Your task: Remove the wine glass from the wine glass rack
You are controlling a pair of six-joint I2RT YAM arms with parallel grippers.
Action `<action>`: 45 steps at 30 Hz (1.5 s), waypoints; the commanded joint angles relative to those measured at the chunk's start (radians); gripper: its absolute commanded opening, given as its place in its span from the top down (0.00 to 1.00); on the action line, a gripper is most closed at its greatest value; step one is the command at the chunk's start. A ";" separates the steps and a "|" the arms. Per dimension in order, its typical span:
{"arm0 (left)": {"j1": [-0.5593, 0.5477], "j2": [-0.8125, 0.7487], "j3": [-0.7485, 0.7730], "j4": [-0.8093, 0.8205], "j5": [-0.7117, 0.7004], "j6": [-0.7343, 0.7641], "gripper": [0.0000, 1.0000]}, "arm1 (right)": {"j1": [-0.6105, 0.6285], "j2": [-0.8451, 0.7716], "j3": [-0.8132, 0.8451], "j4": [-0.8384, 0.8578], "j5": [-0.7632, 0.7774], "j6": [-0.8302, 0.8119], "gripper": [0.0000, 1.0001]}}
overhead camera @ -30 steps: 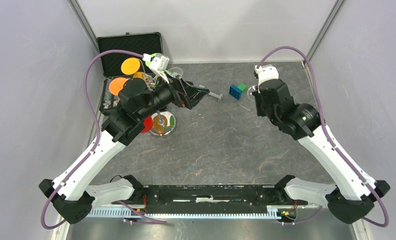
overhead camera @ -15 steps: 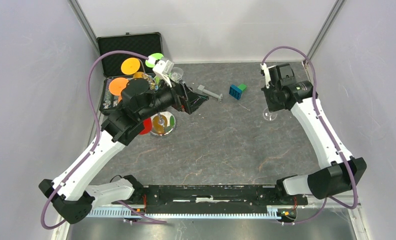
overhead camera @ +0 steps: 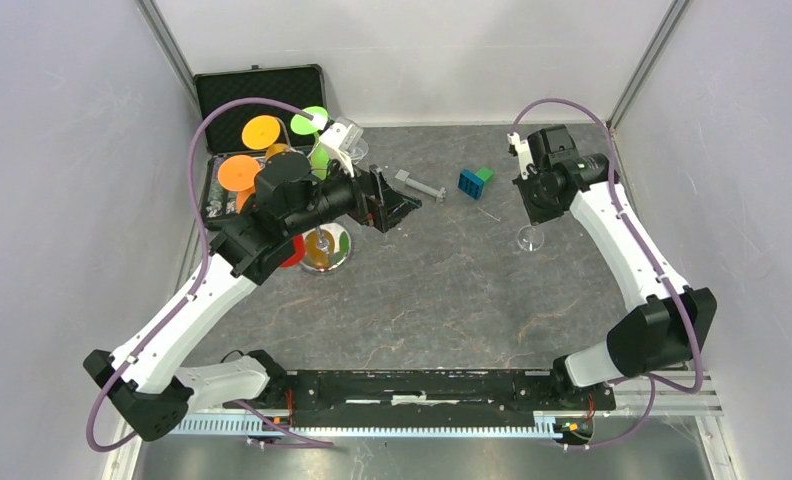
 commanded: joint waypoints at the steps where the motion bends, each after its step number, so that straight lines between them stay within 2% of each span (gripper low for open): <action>1: 0.001 0.007 0.025 -0.005 0.041 0.046 0.00 | -0.010 0.019 0.035 0.011 -0.017 -0.026 1.00; 16: 0.001 0.016 0.032 -0.010 0.052 0.083 0.00 | -0.022 0.062 0.059 0.023 -0.027 -0.052 1.00; 21: 0.002 0.018 0.038 -0.015 0.049 0.090 0.00 | -0.033 0.075 0.082 0.023 -0.023 -0.043 0.85; 36: 0.002 0.027 0.054 -0.020 0.036 0.093 0.00 | -0.064 0.128 0.173 0.029 0.011 -0.020 0.58; 43: 0.002 0.027 0.086 -0.017 -0.048 0.106 0.00 | -0.066 0.105 0.264 0.096 0.016 0.016 0.41; 45: 0.007 0.019 0.095 -0.004 -0.081 0.100 0.00 | -0.065 0.090 0.271 0.115 0.021 0.030 0.39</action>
